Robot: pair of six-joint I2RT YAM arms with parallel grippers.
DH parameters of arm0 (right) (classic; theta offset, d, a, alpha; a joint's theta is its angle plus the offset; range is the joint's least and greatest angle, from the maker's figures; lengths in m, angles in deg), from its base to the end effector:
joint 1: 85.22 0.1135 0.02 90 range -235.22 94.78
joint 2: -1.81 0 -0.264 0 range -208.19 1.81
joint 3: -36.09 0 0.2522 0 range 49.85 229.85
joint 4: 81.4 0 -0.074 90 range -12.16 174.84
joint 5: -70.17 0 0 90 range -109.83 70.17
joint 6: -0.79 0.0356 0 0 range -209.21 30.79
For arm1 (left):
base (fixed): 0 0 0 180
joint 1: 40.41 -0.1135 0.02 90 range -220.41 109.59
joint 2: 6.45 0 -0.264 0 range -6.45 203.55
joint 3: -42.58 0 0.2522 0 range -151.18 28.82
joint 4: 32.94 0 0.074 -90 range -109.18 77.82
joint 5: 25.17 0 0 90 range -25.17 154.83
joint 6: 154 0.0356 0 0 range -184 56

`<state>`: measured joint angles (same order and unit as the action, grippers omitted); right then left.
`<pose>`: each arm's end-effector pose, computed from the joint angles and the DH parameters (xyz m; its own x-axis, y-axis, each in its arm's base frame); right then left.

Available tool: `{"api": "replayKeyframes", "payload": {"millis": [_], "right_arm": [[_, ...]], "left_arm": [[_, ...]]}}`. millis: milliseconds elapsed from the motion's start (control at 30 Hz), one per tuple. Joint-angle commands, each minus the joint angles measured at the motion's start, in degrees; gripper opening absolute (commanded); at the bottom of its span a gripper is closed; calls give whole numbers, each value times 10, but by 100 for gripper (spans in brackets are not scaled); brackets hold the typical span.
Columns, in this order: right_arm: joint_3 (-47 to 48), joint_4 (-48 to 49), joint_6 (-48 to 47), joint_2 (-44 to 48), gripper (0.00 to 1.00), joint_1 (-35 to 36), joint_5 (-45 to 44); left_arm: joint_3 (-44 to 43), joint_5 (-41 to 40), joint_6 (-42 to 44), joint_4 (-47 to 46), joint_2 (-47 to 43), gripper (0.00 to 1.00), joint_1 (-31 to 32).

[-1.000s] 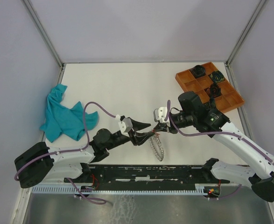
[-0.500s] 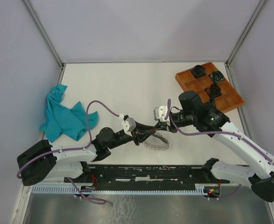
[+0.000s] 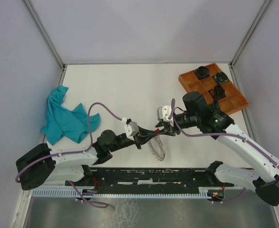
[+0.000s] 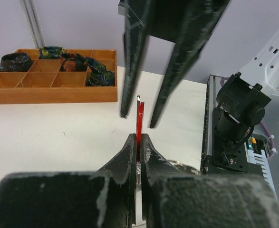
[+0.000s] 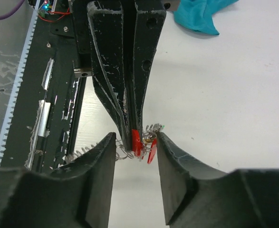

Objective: Remove the keys from the keyring
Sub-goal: Remove the key from the keyring.

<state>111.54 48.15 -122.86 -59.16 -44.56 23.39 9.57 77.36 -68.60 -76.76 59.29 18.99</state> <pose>0.1487 0.1599 0.3487 0.1252 -0.4248 -0.8966 -0.9921 -0.0525 -0.1136 0.1106 -0.2023 0.2387 0.0215 -0.1902 -0.9815 0.9534 0.2994 -0.0371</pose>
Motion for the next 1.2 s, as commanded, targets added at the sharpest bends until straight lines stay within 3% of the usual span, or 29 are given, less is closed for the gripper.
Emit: {"api": "replayKeyframes", "payload": {"millis": [0,100,267,400,667,833,1033,1167], "right_arm": [[15,32,17,1,54,-7,36],[17,24,15,-1,67,-12,57],[16,17,21,-10,66,-17,86],[18,14,28,-23,58,-19,96],[22,12,38,-32,32,-22,138],[21,12,40,-32,24,-22,159],[24,0,27,-33,3,-22,169],[24,-3,25,-34,1,-23,173]], "left_arm": [[-8,15,28,-25,-25,3,-2],[-7,29,30,-23,-33,3,-2],[-6,40,37,-14,-47,3,-3],[-4,48,36,-15,-59,3,-2],[-6,58,37,-11,-60,3,-3],[-8,60,39,-6,-61,3,-3],[-7,58,38,-6,-63,3,-3],[-6,56,35,-7,-63,3,-5]]}}
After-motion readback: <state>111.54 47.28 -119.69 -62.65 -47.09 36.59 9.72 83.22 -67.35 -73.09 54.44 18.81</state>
